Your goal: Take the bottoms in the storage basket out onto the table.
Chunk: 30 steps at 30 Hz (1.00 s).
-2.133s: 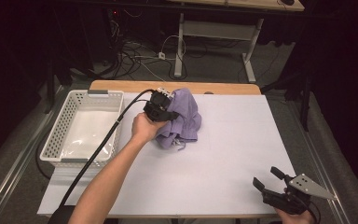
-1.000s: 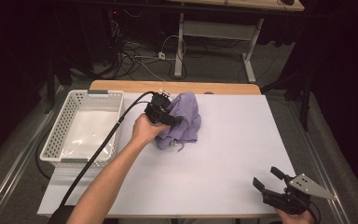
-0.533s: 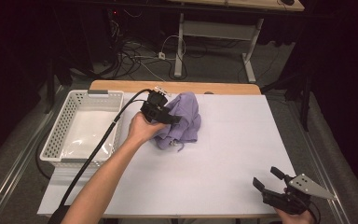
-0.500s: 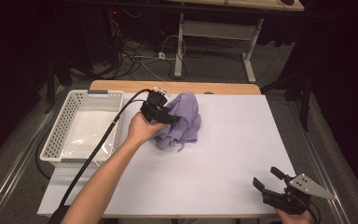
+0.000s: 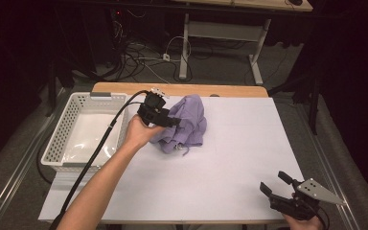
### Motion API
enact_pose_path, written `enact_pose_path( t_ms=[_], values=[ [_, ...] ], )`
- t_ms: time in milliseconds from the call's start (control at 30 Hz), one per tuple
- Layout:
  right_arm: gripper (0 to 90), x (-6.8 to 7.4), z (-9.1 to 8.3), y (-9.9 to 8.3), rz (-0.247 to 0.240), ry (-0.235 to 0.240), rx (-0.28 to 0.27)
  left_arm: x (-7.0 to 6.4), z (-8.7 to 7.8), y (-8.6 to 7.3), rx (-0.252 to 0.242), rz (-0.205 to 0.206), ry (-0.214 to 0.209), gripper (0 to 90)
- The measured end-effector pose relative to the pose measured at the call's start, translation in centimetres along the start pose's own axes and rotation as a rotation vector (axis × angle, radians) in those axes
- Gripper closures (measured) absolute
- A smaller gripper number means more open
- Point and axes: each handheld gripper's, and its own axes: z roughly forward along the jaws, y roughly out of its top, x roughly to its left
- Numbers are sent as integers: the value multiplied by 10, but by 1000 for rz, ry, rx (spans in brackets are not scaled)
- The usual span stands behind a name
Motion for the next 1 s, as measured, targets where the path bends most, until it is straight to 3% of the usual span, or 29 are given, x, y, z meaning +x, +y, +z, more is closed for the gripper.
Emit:
enact_pose_path(
  t_ms=[1000],
  values=[
    [187, 0, 0, 0, 2, -1, 0, 8, -38, -20, -46, -15, 25, 343]
  ],
)
